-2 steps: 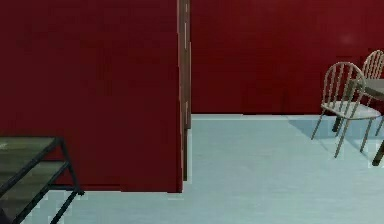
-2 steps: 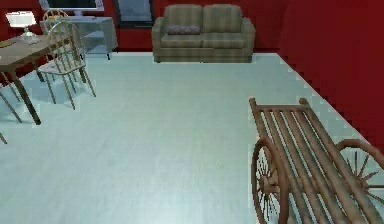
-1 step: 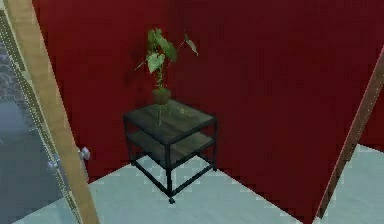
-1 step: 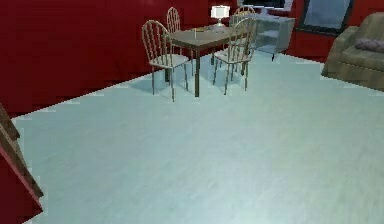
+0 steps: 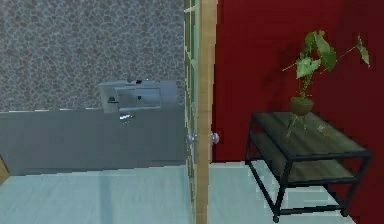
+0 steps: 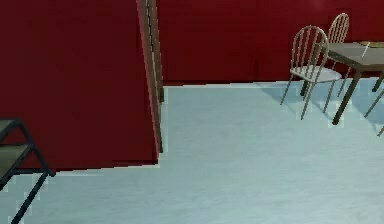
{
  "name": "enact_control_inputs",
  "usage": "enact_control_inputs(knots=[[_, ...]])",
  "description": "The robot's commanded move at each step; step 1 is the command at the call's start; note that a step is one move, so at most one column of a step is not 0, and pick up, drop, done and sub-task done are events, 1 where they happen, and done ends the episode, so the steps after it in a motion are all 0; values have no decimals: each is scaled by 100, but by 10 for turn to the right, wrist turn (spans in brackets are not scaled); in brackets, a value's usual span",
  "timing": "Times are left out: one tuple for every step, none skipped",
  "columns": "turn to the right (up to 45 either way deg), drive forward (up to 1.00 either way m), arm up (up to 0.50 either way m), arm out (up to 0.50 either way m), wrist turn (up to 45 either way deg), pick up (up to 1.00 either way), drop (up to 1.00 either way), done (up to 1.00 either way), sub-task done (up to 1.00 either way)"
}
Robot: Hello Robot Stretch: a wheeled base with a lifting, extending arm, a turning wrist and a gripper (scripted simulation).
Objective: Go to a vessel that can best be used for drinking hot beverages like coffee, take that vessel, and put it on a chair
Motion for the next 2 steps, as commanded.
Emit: enact_control_inputs(knots=[[0, 15, 0, 0, 0, 0, 0, 0, 0], [-270, 0, 0, 0, 0, 0, 0, 0, 0]])
